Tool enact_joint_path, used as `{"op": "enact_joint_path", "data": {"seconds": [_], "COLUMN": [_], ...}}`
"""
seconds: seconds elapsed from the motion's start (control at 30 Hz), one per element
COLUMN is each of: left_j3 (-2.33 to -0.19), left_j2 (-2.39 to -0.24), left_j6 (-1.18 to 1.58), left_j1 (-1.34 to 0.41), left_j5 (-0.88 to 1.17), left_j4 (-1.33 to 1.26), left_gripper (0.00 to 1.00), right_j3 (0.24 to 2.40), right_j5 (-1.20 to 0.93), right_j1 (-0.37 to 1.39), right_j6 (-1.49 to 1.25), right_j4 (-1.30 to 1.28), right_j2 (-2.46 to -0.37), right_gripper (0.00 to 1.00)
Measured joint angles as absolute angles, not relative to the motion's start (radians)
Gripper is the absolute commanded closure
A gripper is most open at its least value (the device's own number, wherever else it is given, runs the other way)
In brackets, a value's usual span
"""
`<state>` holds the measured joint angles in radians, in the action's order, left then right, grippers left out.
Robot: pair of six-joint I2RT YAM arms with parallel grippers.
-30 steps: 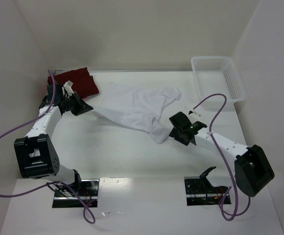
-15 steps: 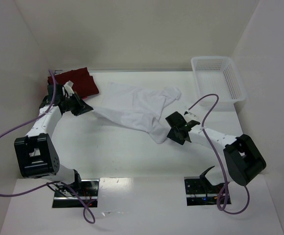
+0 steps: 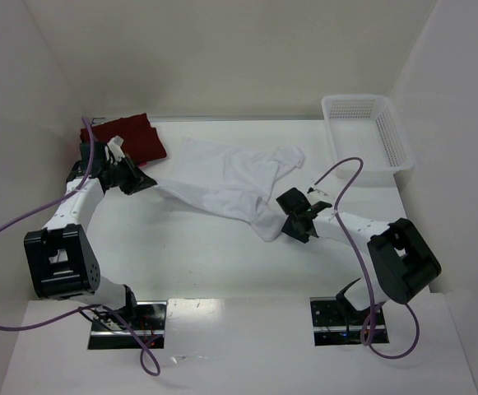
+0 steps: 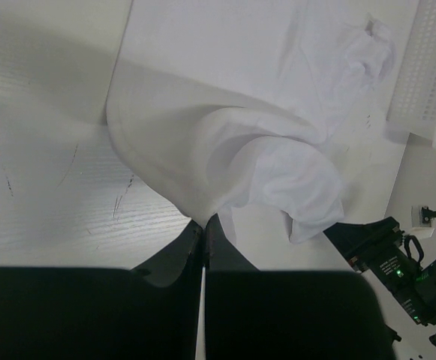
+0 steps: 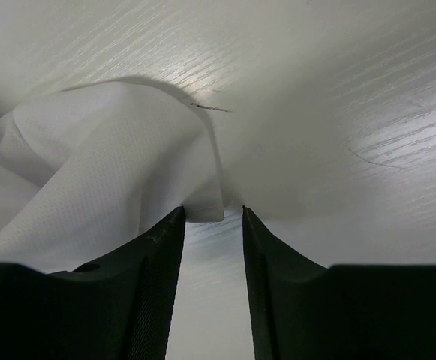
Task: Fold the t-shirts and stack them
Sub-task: Flatten out the tshirt
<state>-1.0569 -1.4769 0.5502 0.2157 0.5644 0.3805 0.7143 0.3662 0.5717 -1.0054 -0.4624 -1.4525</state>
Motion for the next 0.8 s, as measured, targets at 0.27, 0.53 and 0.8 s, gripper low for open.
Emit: {"op": "enact_joint_path", "data": {"seconds": [0.27,0.53,0.8], "left_j3": [-1.057,-1.059,-1.106], "left_j2": [-1.477,-1.485,-1.488], "left_j6": [0.549,0.549,0.546], "left_j1": [0.216,0.216,0.216], "left_j5": [0.564,0.564,0.567], "left_j4": [0.381,0.381,0.396], "left_gripper": [1.0,1.0,1.0], "right_j3": [0.736,0.746,0.805], "right_j5": [0.389,0.389,0.407], "right_j1": [0.569,0.569,0.521], "right_j6": [-0.985,-0.97,-0.923], "right_j4": [-0.449,-0.427,-0.461], "right_j2": [-1.485,-1.503,-1.475], "right_gripper": [0.7,0.99,1.0]}}
